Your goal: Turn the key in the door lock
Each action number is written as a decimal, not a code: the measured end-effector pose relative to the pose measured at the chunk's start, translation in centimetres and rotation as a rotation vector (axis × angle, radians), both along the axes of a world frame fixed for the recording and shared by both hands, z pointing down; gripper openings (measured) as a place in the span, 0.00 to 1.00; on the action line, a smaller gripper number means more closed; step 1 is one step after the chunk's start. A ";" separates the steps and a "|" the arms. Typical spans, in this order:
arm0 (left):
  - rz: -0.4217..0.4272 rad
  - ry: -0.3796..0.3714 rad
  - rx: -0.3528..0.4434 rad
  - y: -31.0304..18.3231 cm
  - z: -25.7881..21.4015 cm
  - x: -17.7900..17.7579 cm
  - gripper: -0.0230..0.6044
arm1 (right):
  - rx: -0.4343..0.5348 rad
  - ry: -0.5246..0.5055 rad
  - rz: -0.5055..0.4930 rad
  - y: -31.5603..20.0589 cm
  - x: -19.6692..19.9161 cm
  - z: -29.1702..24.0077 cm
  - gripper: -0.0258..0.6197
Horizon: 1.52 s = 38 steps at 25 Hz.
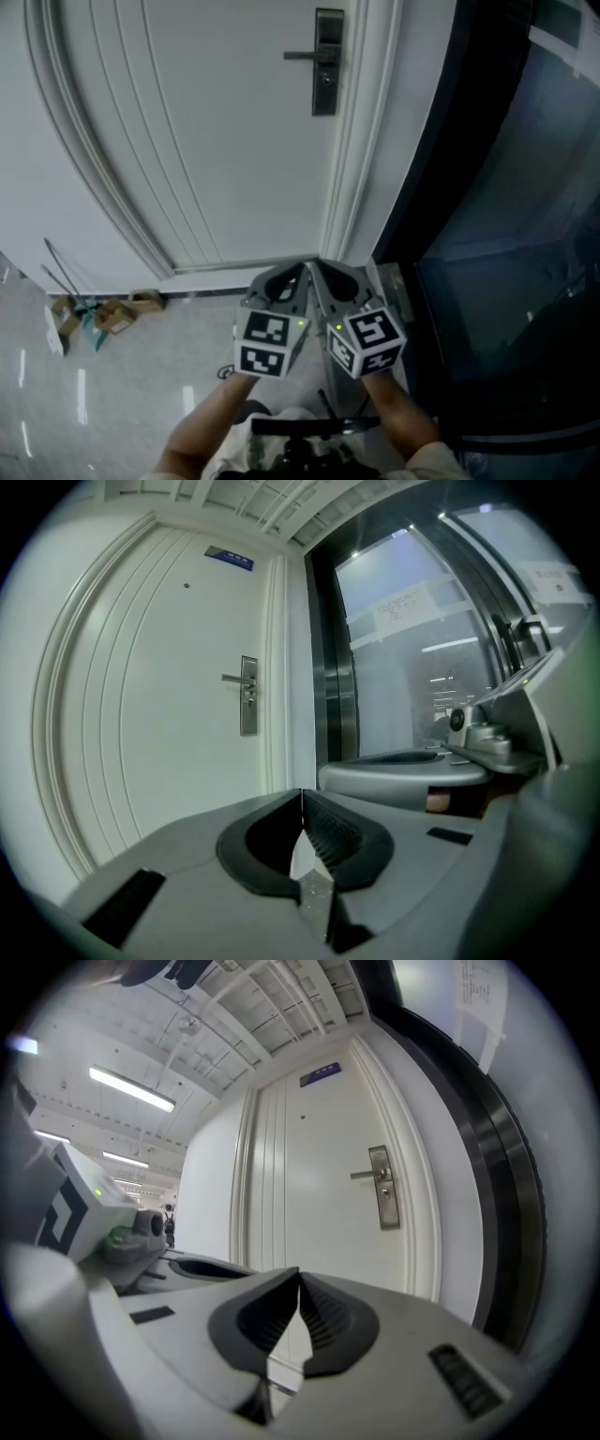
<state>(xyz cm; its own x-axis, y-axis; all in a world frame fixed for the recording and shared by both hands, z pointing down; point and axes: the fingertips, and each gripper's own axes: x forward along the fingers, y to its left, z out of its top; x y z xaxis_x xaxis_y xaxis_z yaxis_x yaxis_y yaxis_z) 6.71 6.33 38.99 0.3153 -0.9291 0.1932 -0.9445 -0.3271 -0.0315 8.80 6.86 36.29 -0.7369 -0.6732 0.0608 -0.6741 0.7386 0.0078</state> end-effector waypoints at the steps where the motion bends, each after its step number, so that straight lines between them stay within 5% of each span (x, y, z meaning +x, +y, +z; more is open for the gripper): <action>1: 0.001 -0.001 0.000 -0.3 -0.1 0.3 0.07 | 0.002 0.000 0.001 -0.3 0.3 -0.1 0.05; 16: 0.045 0.021 0.021 -8.8 -0.3 -1.2 0.07 | -0.024 0.058 0.091 -8.8 -0.7 1.0 0.05; 38: 0.286 0.068 0.041 -24.1 -2.4 -9.1 0.07 | 0.068 0.214 0.344 -23.3 -9.4 -1.4 0.06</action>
